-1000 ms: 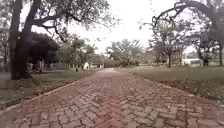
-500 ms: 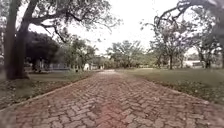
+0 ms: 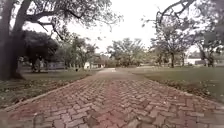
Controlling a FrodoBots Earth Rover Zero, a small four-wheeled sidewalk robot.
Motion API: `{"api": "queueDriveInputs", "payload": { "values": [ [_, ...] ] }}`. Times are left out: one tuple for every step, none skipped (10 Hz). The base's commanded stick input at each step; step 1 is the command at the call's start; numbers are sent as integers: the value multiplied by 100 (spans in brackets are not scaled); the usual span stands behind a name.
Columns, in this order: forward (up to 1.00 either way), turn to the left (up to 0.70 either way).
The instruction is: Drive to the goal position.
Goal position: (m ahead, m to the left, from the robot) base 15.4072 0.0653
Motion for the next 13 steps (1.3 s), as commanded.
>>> {"api": "queueDriveInputs", "payload": {
  "values": [
    [70, 0],
    [70, 0],
    [70, 0],
    [70, 0],
    [70, 0],
    [70, 0],
    [70, 0],
    [70, 0],
    [70, 0],
    [70, 0],
    [70, 0],
    [70, 0],
    [70, 0]
  ]
}}
